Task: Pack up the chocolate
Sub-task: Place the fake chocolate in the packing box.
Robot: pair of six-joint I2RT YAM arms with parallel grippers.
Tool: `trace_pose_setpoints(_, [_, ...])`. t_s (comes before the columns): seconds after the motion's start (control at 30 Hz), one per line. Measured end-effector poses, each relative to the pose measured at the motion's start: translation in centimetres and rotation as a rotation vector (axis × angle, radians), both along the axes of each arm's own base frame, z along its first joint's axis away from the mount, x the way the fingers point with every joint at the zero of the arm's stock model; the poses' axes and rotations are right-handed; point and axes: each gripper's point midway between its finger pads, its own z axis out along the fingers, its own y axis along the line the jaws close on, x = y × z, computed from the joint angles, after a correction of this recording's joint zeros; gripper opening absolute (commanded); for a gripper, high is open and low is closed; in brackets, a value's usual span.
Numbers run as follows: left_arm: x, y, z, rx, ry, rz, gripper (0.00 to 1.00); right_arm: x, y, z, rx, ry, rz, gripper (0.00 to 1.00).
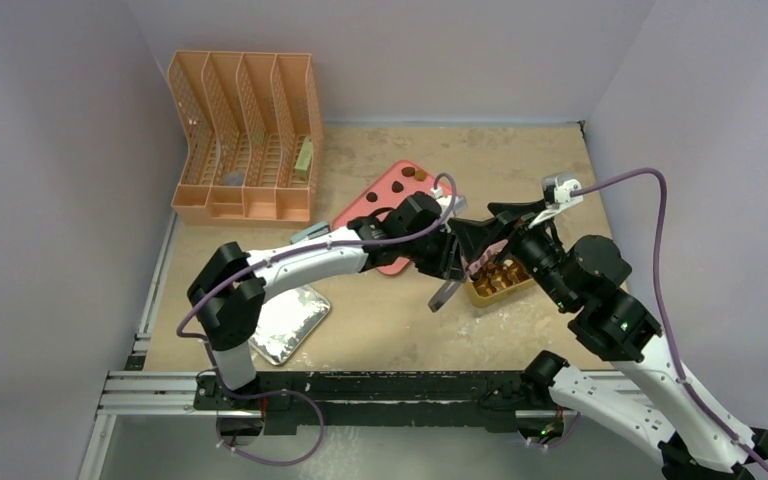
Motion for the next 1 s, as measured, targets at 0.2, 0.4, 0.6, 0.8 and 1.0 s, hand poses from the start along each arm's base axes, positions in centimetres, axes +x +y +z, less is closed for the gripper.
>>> trace_pose_setpoints(0.2, [-2.2, -2.5, -1.1, -0.022, 0.025, -0.051, 0.29, 0.0, 0.0, 0.1, 0.004, -0.001, -0.001, 0.97])
trace_pose_setpoints(0.4, [-2.9, -3.8, -3.5, 0.007, 0.066, -0.066, 0.29, -0.2, -0.2, 0.3, 0.013, -0.005, -0.004, 0.97])
trace_pose_setpoints(0.6, [-3.5, -5.1, -4.2, 0.004, 0.077, -0.085, 0.29, -0.2, -0.3, 0.4, 0.015, -0.007, -0.007, 0.97])
trace_pose_setpoints(0.8, [-3.8, -5.5, -4.3, 0.003, 0.08, -0.091, 0.32, -0.2, -0.3, 0.4, 0.015, -0.007, -0.007, 0.97])
trace_pose_setpoints(1.0, [-3.8, -5.5, -4.4, 0.009, 0.084, -0.089, 0.34, -0.2, -0.3, 0.4, 0.016, -0.007, -0.007, 0.97])
